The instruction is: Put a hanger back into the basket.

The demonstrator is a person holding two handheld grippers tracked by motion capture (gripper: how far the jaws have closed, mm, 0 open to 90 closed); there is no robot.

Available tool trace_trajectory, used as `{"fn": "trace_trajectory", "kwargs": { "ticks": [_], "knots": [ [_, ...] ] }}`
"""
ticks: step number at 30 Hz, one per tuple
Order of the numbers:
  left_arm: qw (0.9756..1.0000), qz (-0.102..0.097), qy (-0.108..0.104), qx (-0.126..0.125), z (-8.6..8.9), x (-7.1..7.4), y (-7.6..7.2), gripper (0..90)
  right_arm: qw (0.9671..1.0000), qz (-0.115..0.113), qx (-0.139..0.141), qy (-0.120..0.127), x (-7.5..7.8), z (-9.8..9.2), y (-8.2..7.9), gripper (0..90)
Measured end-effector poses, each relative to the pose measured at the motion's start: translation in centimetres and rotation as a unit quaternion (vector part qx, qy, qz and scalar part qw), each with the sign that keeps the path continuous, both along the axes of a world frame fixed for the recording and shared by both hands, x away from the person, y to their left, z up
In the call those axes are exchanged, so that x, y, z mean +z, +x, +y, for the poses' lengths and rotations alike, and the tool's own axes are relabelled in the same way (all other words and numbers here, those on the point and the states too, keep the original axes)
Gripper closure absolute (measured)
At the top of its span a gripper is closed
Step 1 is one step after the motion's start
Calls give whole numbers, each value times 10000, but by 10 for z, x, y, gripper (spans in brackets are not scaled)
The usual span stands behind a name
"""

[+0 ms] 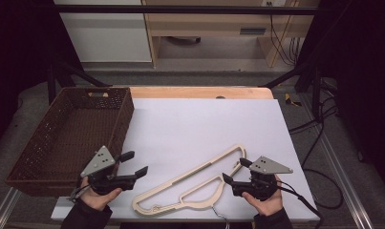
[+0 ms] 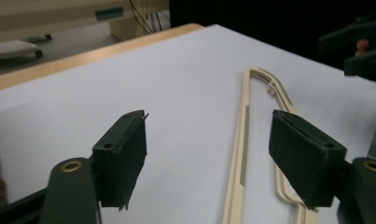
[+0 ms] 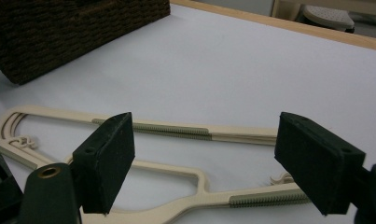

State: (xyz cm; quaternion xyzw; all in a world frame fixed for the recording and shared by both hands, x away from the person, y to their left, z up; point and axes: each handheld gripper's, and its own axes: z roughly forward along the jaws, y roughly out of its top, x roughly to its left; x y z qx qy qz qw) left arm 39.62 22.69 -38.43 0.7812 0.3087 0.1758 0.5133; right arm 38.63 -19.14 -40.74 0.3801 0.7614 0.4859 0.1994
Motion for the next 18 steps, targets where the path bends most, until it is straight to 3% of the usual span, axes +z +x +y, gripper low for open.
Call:
{"fn": "trace_trajectory", "kwargs": {
  "ticks": [3, 4, 8, 11, 14, 18],
  "knots": [
    [9992, 209, 258, -204, -14, -11, 3, 336, 10000, -11, 25, -3, -1, 0, 0, 195],
    [9992, 209, 258, -204, -14, -11, 3, 357, 10000, -11, 25, -3, -1, 0, 0, 195],
    [9946, 577, 738, -457, -34, -34, 9, 419, 10000, -11, 39, -11, -2, -1, 1, 196],
    [9902, 795, 974, -606, -42, -45, 12, 465, 10000, -9, 46, 13, -2, -1, 0, 198],
    [9871, 964, 1098, -658, -46, -53, 14, 500, 9999, 27, 108, 41, -2, -1, -2, 204],
    [9867, 966, 1139, -641, -48, -59, 14, 529, 9997, 167, 191, 20, -6, 4, -10, 226]
  ]
}}
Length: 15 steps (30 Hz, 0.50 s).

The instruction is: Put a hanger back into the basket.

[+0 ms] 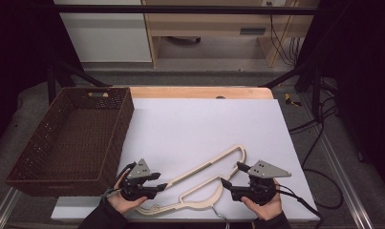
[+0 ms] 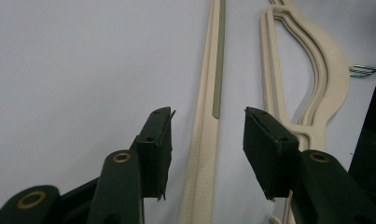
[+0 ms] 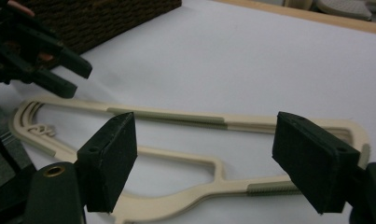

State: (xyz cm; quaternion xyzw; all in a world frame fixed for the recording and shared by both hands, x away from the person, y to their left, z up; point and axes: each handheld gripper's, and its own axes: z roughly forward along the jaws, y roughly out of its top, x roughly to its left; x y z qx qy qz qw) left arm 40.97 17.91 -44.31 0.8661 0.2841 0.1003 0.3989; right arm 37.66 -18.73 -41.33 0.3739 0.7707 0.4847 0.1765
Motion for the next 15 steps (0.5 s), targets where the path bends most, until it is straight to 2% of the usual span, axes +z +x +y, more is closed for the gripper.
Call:
{"fn": "trace_trajectory", "kwargs": {
  "ticks": [1, 3, 7, 15],
  "knots": [
    [10000, 0, 0, 0, 0, 0, 0, 538, 10000, 0, 0, 0, 0, 0, 0, 226],
    [10000, -49, -1, 27, 0, 0, -1, 556, 9998, 149, 126, -101, -6, 6, -6, 246],
    [10000, -22, 16, 48, 0, -2, -1, 586, 9985, 348, 242, -345, -19, 15, -12, 284],
    [9998, -124, -73, 125, 1, -1, -2, 599, 9954, 697, 373, -548, -36, 27, -20, 368]
  ]
}}
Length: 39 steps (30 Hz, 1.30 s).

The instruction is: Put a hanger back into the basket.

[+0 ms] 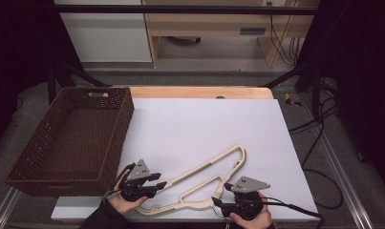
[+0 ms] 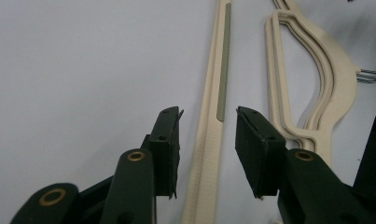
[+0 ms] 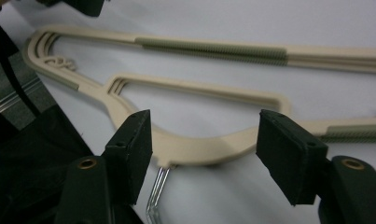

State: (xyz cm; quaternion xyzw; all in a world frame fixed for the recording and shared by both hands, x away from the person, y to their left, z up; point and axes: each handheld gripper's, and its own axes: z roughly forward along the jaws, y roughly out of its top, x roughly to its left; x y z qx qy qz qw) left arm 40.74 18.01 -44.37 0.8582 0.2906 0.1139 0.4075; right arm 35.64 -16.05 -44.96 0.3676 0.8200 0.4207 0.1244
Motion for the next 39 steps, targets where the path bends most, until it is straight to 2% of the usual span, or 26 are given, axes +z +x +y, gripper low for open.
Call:
{"fn": "trace_trajectory", "kwargs": {
  "ticks": [3, 4, 9, 11, 14, 15, 16, 17, 18, 21, 29, 30, 31, 39],
  "knots": [
    [10000, -55, -32, 51, 1, 1, -1, 576, 9999, 150, 54, -65, -7, 5, -6, 428],
    [9999, -84, -108, 89, 2, 2, -1, 567, 9997, 199, 84, -75, -9, 6, -8, 445],
    [9995, -158, -226, 174, 4, 5, -1, 517, 9993, 255, 154, -240, -14, 7, -15, 590],
    [9992, -183, -303, 206, 5, 6, -2, 496, 9991, 309, 174, -239, -15, 8, -16, 614],
    [9982, -228, -460, 305, 7, 8, -2, 450, 9979, 541, 153, -313, -21, 12, -17, 693],
    [9982, -228, -460, 305, 7, 8, -2, 431, 9979, 541, 153, -313, -21, 12, -17, 693],
    [9977, -259, -520, 354, 8, 8, -2, 414, 9978, 578, 146, -294, -22, 11, -17, 739],
    [9977, -259, -520, 354, 8, 8, -2, 400, 9978, 578, 146, -294, -22, 11, -17, 739],
    [9974, -275, -557, 368, 9, 9, -2, 385, 9975, 655, 140, -225, -21, 12, -18, 788],
    [9966, -323, -645, 402, 9, 10, -3, 350, 9969, 747, 149, -200, -22, 12, -17, 845],
    [9959, -362, -709, 434, 8, 11, -4, 327, 9957, 907, -116, -112, -19, 12, -16, 879],
    [9959, -371, -710, 424, 8, 12, -5, 326, 9952, 962, -154, -45, -19, 13, -17, 880],
    [9959, -371, -710, 424, 8, 12, -5, 325, 9957, 902, -169, -85, -19, 12, -16, 882],
    [9965, -374, -721, 210, -3, 15, -12, 300, 9945, 956, -414, 119, -11, 9, -14, 890]
  ]
}}
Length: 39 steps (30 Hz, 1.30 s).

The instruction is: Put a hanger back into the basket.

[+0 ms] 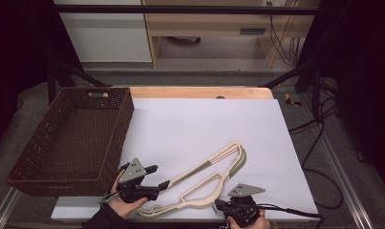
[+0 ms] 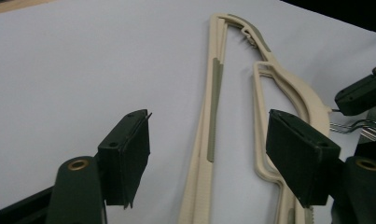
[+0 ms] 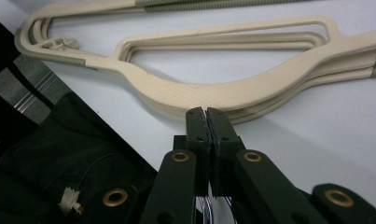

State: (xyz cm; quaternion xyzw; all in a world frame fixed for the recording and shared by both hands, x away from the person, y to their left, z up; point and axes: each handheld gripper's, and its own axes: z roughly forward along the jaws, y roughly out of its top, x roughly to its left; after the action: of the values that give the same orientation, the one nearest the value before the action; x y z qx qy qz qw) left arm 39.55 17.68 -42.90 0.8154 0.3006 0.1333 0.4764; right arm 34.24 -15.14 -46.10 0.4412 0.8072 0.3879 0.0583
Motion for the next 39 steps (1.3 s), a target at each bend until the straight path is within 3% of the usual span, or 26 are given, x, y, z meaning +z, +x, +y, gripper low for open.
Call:
{"fn": "trace_trajectory", "kwargs": {
  "ticks": [8, 10, 16, 17, 18, 19, 20, 21, 22, 26, 32, 33, 34, 36, 39],
  "knots": [
    [9986, 39, 134, -506, -28, 2, -11, 231, 9999, -98, -49, 38, 8, -4, 3, 891],
    [9965, 76, 301, -776, -47, 1, -15, 221, 9999, -99, -35, 88, 11, -6, 4, 891],
    [9924, 118, 603, -1065, -78, -4, -17, 217, 9999, -121, -46, 71, 17, -8, 7, 892],
    [9898, 100, 788, -1179, -90, -6, -16, 221, 9998, -176, -44, 46, 20, -9, 8, 892],
    [9898, 100, 788, -1179, -90, -6, -16, 234, 9998, -176, -44, 46, 20, -9, 8, 892],
    [9855, 81, 1074, -1312, -100, -8, -15, 258, 9998, -201, -24, 65, 22, -10, 9, 892],
    [9845, 105, 1117, -1350, -105, -9, -15, 275, 9998, -203, -51, 69, 22, -10, 9, 892],
    [9815, 116, 1257, -1439, -108, -10, -14, 293, 9998, -208, -36, 51, 23, -10, 9, 892],
    [9815, 116, 1257, -1439, -108, -10, -14, 318, 9998, -208, -36, 51, 23, -10, 9, 892],
    [9745, 165, 1592, -1572, -122, -16, -12, 400, 9997, -258, -8, 31, 25, -12, 10, 892],
    [9704, 169, 1797, -1602, -133, -16, -11, 520, 9995, -301, 22, -5, 30, -12, 10, 892],
    [9681, 133, 1939, -1583, -137, -16, -11, 539, 9995, -322, 28, -18, 31, -11, 10, 892],
    [9681, 133, 1939, -1583, -137, -16, -11, 559, 9995, -322, 28, -18, 31, -11, 10, 892],
    [9657, 75, 2093, -1534, -140, -17, -13, 605, 9995, -321, 34, -28, 32, -11, 10, 892],
    [9645, 112, 2165, -1511, -142, -18, -14, 690, 9995, -325, 35, -49, 31, -11, 10, 891]
  ]
}}
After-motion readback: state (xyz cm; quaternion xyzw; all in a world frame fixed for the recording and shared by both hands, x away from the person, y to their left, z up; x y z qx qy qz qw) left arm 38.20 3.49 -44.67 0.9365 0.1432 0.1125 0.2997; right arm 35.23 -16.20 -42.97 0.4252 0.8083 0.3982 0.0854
